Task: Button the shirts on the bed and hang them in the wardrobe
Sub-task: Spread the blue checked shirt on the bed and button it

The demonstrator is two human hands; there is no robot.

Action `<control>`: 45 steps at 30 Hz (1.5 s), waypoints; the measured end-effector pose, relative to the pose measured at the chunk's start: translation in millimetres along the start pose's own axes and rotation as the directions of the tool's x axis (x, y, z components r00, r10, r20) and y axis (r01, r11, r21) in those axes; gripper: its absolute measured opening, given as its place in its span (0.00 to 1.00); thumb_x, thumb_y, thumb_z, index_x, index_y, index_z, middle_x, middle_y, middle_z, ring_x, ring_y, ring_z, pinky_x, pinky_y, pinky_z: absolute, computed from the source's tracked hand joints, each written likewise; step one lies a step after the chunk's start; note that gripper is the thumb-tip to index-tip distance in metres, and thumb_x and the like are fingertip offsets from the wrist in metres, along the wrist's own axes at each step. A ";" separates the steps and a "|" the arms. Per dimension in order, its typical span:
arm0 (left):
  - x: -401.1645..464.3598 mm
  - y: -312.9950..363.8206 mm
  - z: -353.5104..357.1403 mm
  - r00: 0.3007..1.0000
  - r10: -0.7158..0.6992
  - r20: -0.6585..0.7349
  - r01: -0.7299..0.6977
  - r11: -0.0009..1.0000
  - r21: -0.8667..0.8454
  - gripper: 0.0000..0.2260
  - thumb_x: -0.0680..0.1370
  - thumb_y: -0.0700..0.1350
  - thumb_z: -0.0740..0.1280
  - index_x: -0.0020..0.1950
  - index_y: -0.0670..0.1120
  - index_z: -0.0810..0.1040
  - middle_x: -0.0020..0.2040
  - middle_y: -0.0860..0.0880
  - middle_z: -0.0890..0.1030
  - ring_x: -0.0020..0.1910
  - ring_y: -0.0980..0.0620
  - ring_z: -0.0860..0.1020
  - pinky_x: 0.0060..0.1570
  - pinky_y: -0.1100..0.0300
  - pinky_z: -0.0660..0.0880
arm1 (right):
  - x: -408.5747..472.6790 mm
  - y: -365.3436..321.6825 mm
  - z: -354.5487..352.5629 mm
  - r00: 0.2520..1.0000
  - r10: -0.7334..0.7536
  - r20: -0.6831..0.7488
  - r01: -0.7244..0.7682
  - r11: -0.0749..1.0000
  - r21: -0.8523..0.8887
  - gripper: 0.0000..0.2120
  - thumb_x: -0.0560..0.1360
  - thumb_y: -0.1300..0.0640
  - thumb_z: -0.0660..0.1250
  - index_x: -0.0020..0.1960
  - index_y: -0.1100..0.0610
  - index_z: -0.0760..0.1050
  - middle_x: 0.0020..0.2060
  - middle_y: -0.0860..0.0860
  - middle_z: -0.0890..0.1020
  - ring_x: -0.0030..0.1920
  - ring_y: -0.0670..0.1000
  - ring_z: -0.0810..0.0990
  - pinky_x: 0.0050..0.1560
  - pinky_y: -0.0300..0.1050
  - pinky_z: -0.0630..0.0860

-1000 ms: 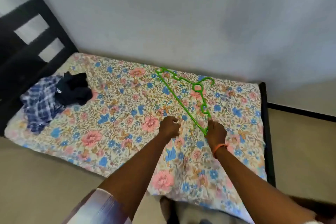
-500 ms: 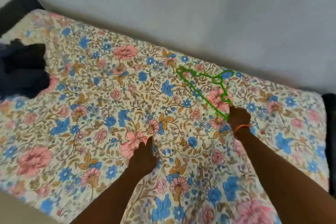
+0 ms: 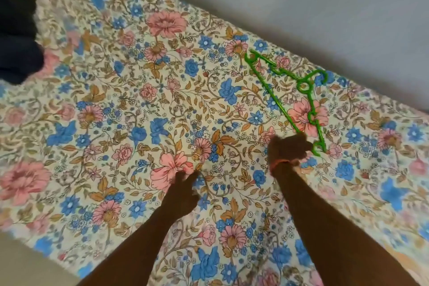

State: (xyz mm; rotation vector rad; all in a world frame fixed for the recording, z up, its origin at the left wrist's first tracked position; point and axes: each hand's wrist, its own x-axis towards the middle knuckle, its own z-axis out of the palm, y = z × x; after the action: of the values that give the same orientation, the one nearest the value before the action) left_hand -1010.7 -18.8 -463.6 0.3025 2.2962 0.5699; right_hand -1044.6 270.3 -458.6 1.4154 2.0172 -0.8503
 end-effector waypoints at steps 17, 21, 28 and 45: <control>-78.4 -308.3 -216.2 0.858 -0.354 -0.372 0.328 0.935 -0.132 0.18 0.73 0.46 0.61 0.60 0.37 0.75 0.51 0.32 0.78 0.46 0.31 0.80 0.41 0.45 0.80 | -226.5 -224.7 277.9 0.649 -0.614 0.449 0.746 0.631 -0.215 0.33 0.80 0.52 0.64 0.78 0.62 0.55 0.77 0.60 0.59 0.77 0.57 0.58 0.76 0.46 0.54; -56.1 -387.7 -327.3 0.648 -0.557 -0.519 0.516 0.823 -0.239 0.20 0.79 0.43 0.63 0.70 0.38 0.67 0.68 0.37 0.67 0.66 0.36 0.69 0.57 0.45 0.72 | -268.5 -309.5 367.6 0.524 -0.685 0.506 0.849 0.464 -0.252 0.36 0.80 0.53 0.66 0.79 0.62 0.51 0.79 0.60 0.53 0.79 0.58 0.52 0.76 0.46 0.50; -22.1 -558.8 -423.3 0.648 -0.527 -0.549 0.476 0.844 -0.248 0.53 0.72 0.47 0.76 0.79 0.41 0.37 0.79 0.40 0.37 0.78 0.35 0.44 0.66 0.46 0.68 | -297.9 -391.0 502.4 0.516 -0.626 0.585 0.823 0.172 -0.542 0.39 0.77 0.45 0.66 0.80 0.46 0.48 0.78 0.62 0.38 0.77 0.71 0.44 0.75 0.66 0.54; -113.8 -364.5 -235.5 0.924 -0.017 -0.381 -0.185 0.854 -0.486 0.13 0.77 0.44 0.64 0.35 0.39 0.75 0.34 0.38 0.78 0.35 0.40 0.76 0.35 0.50 0.71 | -336.1 -387.8 456.8 0.527 -0.645 0.552 0.484 0.763 0.429 0.29 0.70 0.42 0.76 0.63 0.59 0.78 0.59 0.55 0.83 0.61 0.55 0.81 0.64 0.58 0.75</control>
State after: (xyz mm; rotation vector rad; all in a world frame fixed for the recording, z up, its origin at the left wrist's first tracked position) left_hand -1116.2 -452.9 -422.8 0.0298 2.3758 1.3599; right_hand -1277.7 -375.9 -443.1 0.3305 1.7904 -1.6452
